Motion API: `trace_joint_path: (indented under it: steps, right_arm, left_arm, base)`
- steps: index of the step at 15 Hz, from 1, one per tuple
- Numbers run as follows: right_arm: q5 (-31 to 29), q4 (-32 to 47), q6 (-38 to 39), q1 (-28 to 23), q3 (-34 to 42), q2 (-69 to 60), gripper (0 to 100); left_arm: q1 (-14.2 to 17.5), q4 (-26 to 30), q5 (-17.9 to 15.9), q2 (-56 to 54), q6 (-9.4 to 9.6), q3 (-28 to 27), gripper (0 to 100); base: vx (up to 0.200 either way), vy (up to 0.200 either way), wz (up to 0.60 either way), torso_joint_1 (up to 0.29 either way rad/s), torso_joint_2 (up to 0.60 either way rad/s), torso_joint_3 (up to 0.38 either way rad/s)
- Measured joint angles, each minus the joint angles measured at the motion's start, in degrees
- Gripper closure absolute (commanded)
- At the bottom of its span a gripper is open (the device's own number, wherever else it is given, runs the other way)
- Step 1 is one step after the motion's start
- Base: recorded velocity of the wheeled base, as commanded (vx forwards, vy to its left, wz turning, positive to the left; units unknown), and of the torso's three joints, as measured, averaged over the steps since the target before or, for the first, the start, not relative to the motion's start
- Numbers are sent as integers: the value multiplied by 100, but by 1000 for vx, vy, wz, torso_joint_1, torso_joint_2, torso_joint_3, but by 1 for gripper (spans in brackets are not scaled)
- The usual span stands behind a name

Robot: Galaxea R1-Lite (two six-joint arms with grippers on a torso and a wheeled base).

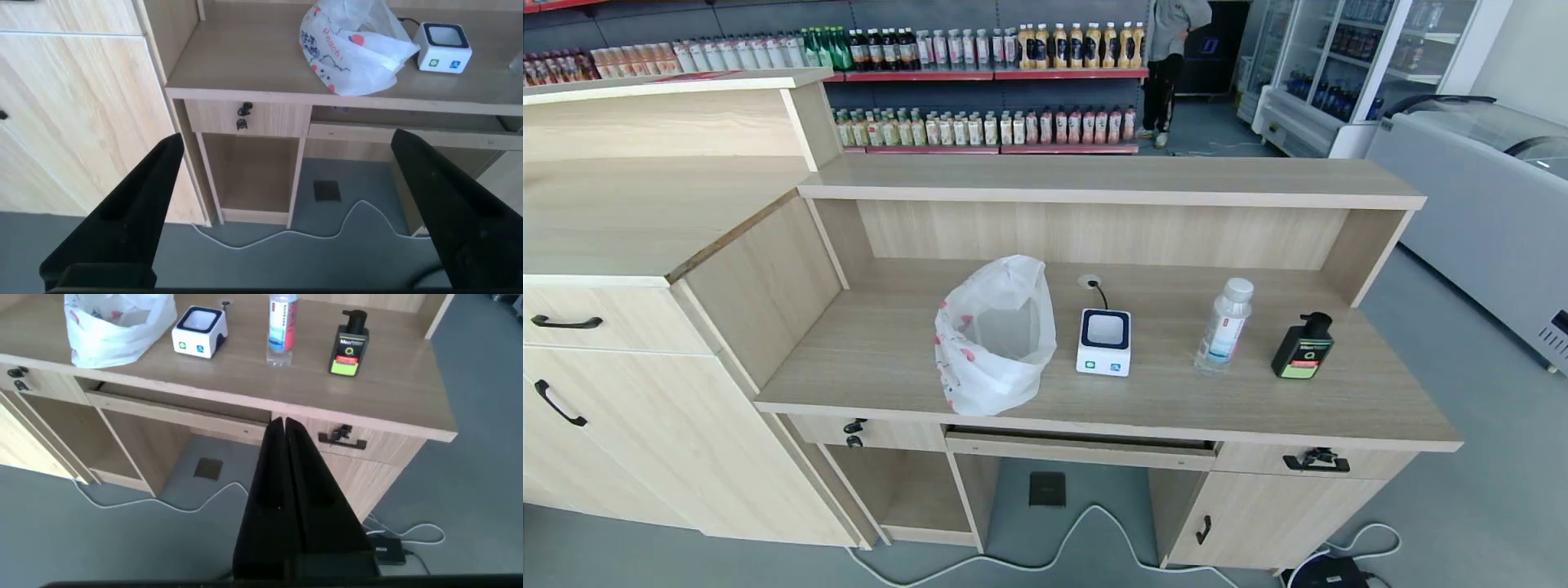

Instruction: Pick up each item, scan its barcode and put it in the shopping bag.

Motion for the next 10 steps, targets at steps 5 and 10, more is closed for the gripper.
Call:
trace_joint_path:
  steps: [5,10]
  right_arm:
    - [-239,-401,66,-261,-1898,2705,100]
    - [13,-1326,-229,-803,-2260,4890,0]
  left_arm:
    - [-5,2,0,0,-10,0,0]
    - [0,5,0,0,-12,0,0]
  base:
    - [0,0,0,0,0,0]
    - [0,0,0,0,0,0]
